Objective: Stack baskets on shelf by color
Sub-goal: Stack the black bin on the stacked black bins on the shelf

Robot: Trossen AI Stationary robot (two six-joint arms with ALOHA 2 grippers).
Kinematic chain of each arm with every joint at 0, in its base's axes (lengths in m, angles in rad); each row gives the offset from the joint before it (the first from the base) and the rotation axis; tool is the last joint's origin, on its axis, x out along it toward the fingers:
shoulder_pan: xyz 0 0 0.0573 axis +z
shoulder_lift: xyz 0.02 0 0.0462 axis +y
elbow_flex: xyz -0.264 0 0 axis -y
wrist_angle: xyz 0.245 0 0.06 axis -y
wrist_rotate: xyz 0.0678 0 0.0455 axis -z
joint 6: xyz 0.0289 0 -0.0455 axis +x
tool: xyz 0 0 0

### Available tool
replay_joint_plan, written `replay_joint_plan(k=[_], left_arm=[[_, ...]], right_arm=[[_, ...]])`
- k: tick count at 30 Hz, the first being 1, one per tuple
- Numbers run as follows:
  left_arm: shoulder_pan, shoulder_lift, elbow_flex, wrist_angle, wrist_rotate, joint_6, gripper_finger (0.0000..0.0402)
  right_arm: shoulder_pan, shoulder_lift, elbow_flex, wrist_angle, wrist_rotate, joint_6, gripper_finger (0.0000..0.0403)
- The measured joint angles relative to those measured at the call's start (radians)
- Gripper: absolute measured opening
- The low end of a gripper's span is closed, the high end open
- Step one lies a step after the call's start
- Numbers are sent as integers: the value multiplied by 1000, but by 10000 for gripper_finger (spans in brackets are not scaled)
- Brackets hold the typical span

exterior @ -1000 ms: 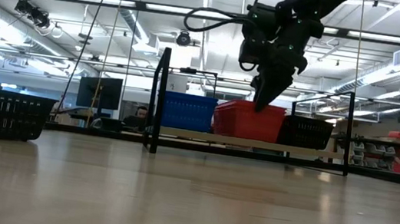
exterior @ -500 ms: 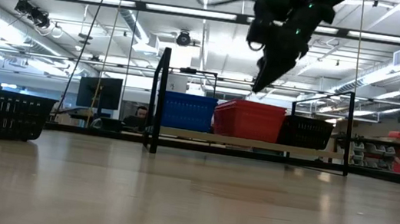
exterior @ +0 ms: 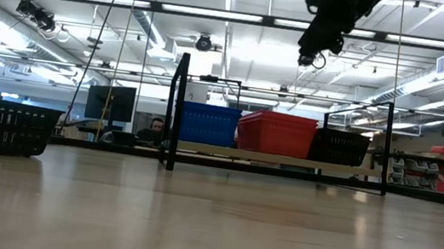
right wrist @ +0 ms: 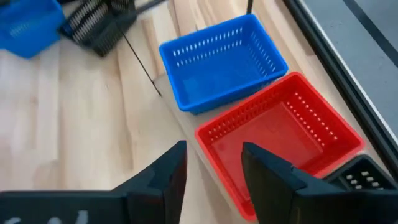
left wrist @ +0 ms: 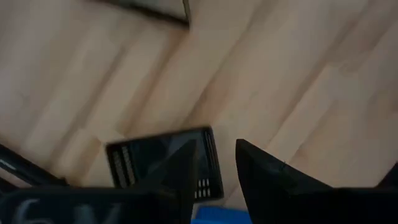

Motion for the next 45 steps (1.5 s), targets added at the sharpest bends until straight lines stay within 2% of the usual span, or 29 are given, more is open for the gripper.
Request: replay_joint_plan(k=[7,13,18,23,28,36,40,45], left_arm=[[-30,-11,-287,218,132,-108,117],[-35,-13,-458,459,232,-193,117],[-50,-13,-568,481,256,-276,117],[-70,-13,-597,440,248,-301,117],[-100,-13,-620,436,176,-295,122],[-109,-8,-782,586,263,-338,156],[-108,-8,-777,641,266,-316,182],[-106,-23,-718,565,254,-253,208]], right_arm=[[0,-57,0,-11,-5,28,189],[0,-61,0,-25,-4,15,191],[0,-58,0,-65,-4,14,190],[0,-59,0,-111,-4,17,190],[0,-59,0,-114,-4,45,190],[3,-59,0,-118,-4,118,190],[3,-59,0,-123,-5,142,190],[3,-59,0,-126,-3,166,190]])
